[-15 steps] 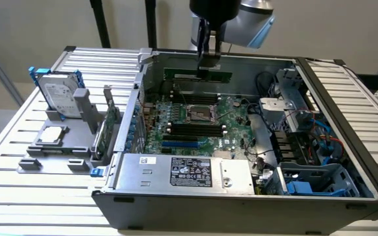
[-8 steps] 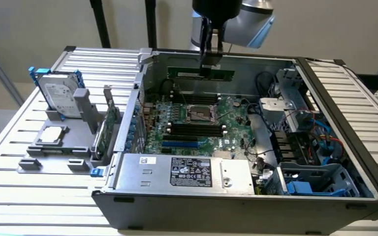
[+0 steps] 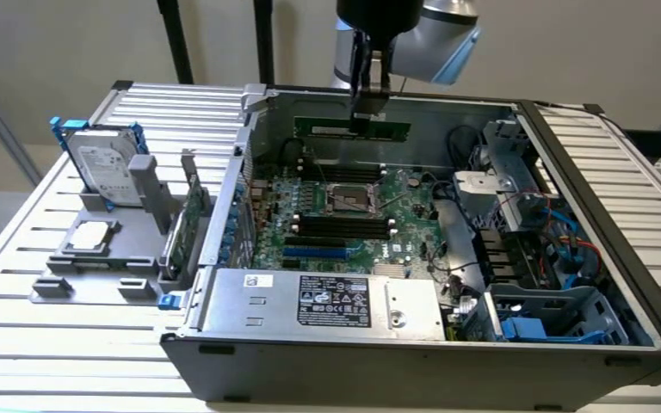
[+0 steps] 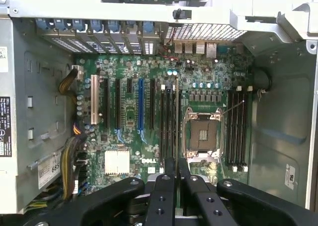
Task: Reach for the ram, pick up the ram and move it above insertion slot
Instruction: 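Pick up the ram and move it above insertion slot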
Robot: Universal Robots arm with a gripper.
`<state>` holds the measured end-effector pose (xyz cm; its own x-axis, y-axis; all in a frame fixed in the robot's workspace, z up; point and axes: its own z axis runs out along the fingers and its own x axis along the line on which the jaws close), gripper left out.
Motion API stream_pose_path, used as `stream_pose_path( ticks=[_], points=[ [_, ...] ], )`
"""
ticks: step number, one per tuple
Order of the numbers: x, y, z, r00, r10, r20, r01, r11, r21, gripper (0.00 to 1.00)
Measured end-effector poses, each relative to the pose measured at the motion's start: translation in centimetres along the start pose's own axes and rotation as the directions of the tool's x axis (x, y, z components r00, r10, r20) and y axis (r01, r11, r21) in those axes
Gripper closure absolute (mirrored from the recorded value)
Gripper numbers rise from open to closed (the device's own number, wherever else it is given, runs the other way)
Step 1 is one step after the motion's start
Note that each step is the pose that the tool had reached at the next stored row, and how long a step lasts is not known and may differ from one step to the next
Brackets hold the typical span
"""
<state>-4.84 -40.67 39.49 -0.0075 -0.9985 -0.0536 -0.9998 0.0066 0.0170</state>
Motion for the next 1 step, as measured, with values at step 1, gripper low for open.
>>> stream_pose_path(
  ticks=[1],
  points=[
    [0.0,0.0,0.0,1.0,0.0,-0.0001,0.0,1.0,0.0,0.87]
  ],
)
